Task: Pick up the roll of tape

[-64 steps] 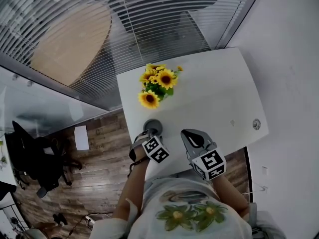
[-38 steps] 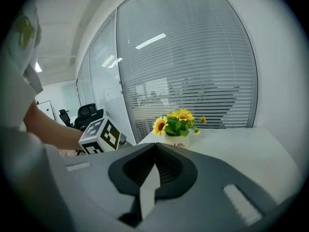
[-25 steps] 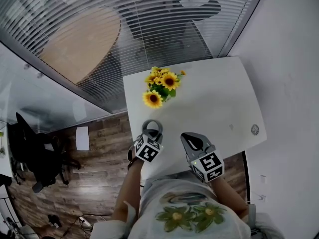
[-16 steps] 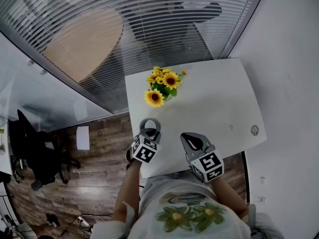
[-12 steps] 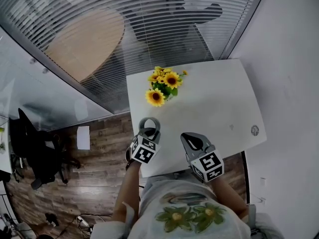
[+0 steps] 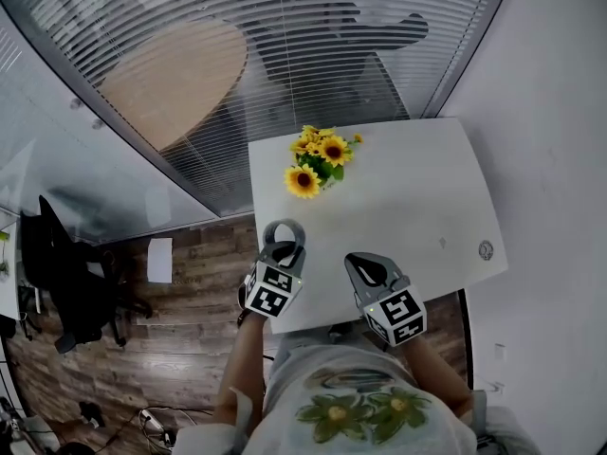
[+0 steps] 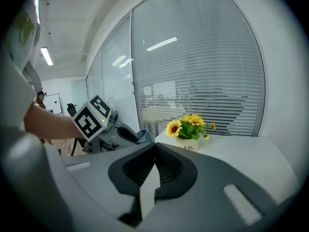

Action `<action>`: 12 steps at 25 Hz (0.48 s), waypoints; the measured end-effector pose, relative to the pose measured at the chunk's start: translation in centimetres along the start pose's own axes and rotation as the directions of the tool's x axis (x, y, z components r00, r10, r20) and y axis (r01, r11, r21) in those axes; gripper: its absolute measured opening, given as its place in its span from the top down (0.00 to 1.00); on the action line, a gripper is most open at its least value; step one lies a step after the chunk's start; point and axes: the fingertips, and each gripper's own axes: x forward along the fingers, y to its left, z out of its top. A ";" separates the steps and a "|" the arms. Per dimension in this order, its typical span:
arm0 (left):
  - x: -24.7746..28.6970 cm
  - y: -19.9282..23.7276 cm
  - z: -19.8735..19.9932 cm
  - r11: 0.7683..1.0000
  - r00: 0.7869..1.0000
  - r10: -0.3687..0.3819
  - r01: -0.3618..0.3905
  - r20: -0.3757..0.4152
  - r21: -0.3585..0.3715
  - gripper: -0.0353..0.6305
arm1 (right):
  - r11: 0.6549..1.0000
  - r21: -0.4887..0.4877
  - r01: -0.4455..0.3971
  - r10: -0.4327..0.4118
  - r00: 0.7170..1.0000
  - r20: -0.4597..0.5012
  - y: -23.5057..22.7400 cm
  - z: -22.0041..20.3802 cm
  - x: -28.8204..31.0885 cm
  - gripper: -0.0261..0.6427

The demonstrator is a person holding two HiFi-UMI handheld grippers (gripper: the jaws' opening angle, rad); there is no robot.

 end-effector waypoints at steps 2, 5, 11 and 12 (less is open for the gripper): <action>-0.6 -0.2 0.3 1.000 1.000 0.009 -0.009 0.028 0.000 0.86 | 1.000 -0.007 -0.001 0.001 1.000 0.005 0.2 0.0 -0.1 0.96; -1.7 -0.2 1.4 1.000 0.997 0.025 -0.026 0.073 0.015 0.86 | 1.000 -0.013 -0.004 0.004 1.000 0.016 0.5 0.0 -0.3 0.96; -4.6 -2.4 1.9 0.999 0.989 0.050 -0.052 0.139 0.010 0.86 | 1.000 -0.017 -0.014 0.015 0.999 0.040 2.4 -0.4 -2.2 0.96; -5.2 -2.9 2.1 0.999 0.987 0.050 -0.052 0.153 0.011 0.86 | 1.000 -0.018 -0.018 0.019 0.999 0.044 2.8 -0.4 -2.5 0.96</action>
